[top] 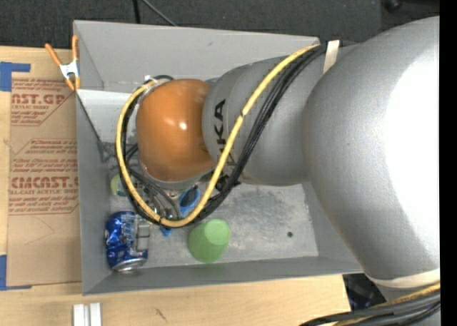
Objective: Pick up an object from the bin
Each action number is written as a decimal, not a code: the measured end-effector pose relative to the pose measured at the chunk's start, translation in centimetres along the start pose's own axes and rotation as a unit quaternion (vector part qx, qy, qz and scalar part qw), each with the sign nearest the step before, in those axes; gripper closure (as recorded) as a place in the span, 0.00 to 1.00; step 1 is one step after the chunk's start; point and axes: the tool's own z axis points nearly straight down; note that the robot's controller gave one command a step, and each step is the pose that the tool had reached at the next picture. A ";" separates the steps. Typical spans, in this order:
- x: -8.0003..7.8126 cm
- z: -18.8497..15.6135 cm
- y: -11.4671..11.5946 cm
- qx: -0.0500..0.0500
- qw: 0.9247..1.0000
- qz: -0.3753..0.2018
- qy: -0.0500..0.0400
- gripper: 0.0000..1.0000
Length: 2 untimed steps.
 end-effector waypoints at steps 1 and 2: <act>-0.8 6.9 0.2 0.001 0.967 -0.255 -0.018 0.00; -0.1 4.7 0.6 0.000 0.928 -0.373 -0.007 0.00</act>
Offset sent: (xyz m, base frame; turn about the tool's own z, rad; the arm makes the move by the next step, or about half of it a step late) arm -0.0028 0.0018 -0.0784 -0.5182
